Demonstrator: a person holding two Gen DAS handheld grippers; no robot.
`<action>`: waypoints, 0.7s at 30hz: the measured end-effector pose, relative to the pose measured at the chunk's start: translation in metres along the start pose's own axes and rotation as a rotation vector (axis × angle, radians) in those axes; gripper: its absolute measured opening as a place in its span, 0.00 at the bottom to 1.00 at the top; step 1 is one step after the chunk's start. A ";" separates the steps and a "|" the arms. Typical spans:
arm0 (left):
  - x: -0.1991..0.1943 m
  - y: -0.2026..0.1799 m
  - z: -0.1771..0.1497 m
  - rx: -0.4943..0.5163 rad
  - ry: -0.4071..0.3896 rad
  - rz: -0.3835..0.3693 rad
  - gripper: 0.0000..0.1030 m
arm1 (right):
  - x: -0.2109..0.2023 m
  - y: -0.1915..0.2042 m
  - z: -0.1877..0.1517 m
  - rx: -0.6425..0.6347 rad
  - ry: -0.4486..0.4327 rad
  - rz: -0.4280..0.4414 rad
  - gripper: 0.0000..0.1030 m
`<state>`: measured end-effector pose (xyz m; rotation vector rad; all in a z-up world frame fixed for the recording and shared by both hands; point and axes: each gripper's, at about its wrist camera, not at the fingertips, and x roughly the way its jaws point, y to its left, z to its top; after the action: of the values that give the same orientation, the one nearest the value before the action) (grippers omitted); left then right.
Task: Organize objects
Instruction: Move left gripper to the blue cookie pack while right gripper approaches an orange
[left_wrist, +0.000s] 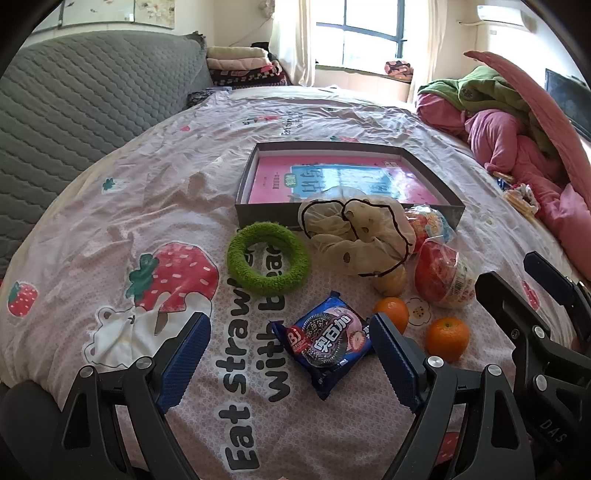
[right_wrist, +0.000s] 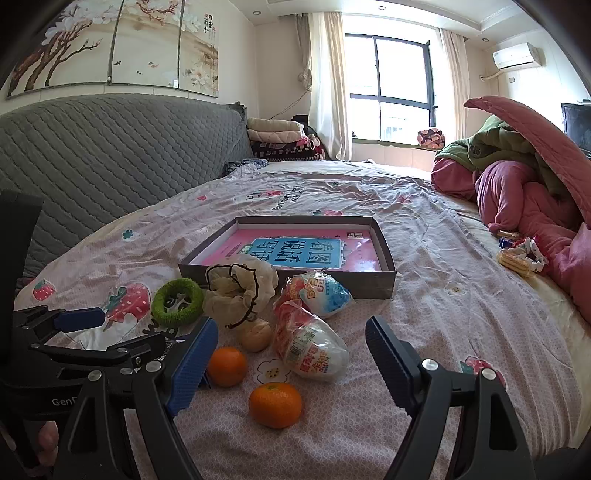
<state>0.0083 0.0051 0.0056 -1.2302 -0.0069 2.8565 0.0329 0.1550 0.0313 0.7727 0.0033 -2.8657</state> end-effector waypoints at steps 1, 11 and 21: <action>0.000 0.000 0.000 -0.001 0.000 -0.001 0.86 | 0.000 0.000 0.000 0.000 0.000 0.000 0.79; -0.001 0.000 0.000 -0.002 0.006 -0.011 0.86 | -0.004 0.002 0.000 -0.014 -0.006 0.005 0.79; -0.004 0.004 0.001 -0.011 -0.002 -0.002 0.86 | -0.007 0.001 0.001 -0.011 -0.010 0.004 0.79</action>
<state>0.0104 0.0007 0.0094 -1.2290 -0.0239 2.8595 0.0386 0.1553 0.0354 0.7560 0.0164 -2.8627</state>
